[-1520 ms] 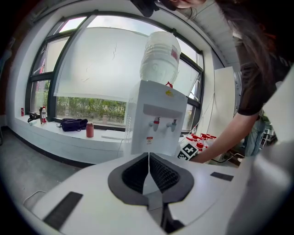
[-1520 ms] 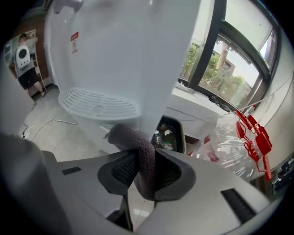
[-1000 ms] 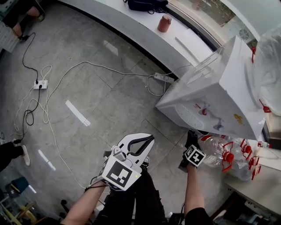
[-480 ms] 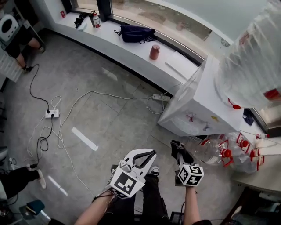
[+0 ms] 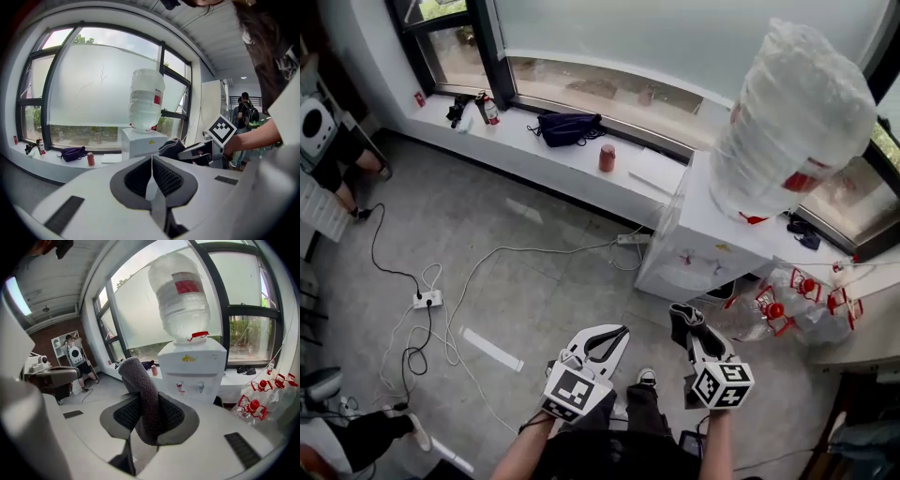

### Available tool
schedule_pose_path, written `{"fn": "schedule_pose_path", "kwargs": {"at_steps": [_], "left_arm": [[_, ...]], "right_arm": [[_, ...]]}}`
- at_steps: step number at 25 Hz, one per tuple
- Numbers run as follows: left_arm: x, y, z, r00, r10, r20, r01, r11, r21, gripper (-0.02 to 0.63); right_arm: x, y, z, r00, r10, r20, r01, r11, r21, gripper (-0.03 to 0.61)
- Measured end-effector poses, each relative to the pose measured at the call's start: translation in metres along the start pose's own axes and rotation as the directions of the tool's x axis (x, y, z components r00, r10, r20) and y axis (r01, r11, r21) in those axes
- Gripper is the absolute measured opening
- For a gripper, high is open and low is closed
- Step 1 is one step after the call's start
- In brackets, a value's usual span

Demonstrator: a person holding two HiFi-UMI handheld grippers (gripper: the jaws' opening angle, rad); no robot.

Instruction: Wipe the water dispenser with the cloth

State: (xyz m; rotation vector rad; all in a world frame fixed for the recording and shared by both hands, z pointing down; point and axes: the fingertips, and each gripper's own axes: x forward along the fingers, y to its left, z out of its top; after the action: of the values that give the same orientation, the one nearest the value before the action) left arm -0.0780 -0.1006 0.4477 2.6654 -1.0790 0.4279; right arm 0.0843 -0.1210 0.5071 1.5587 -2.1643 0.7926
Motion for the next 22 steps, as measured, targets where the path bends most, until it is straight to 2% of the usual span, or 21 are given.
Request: {"fn": "schedule_pose_path", "kwargs": {"at_steps": [6, 12, 16, 22], "left_arm": [[-0.017, -0.032, 0.014, 0.997, -0.081, -0.002, 0.081, 0.997, 0.01, 0.02], [-0.01, -0.064, 0.023, 0.989, -0.146, -0.019, 0.147, 0.988, 0.043, 0.019], [-0.006, -0.082, 0.034, 0.986, -0.167, 0.002, 0.167, 0.985, 0.038, 0.02], [-0.006, -0.13, 0.057, 0.986, -0.162, 0.044, 0.157, 0.984, 0.087, 0.02]], "right_arm": [[-0.062, 0.001, 0.017, 0.997, -0.053, 0.05, 0.052, 0.998, 0.029, 0.106], [-0.111, -0.028, 0.016, 0.989, -0.125, 0.073, 0.121, 0.991, 0.055, 0.106], [-0.139, -0.043, 0.009, 0.984, -0.153, 0.091, 0.146, 0.986, 0.081, 0.106], [-0.195, -0.064, -0.008, 0.978, -0.162, 0.13, 0.15, 0.984, 0.1, 0.106]]}}
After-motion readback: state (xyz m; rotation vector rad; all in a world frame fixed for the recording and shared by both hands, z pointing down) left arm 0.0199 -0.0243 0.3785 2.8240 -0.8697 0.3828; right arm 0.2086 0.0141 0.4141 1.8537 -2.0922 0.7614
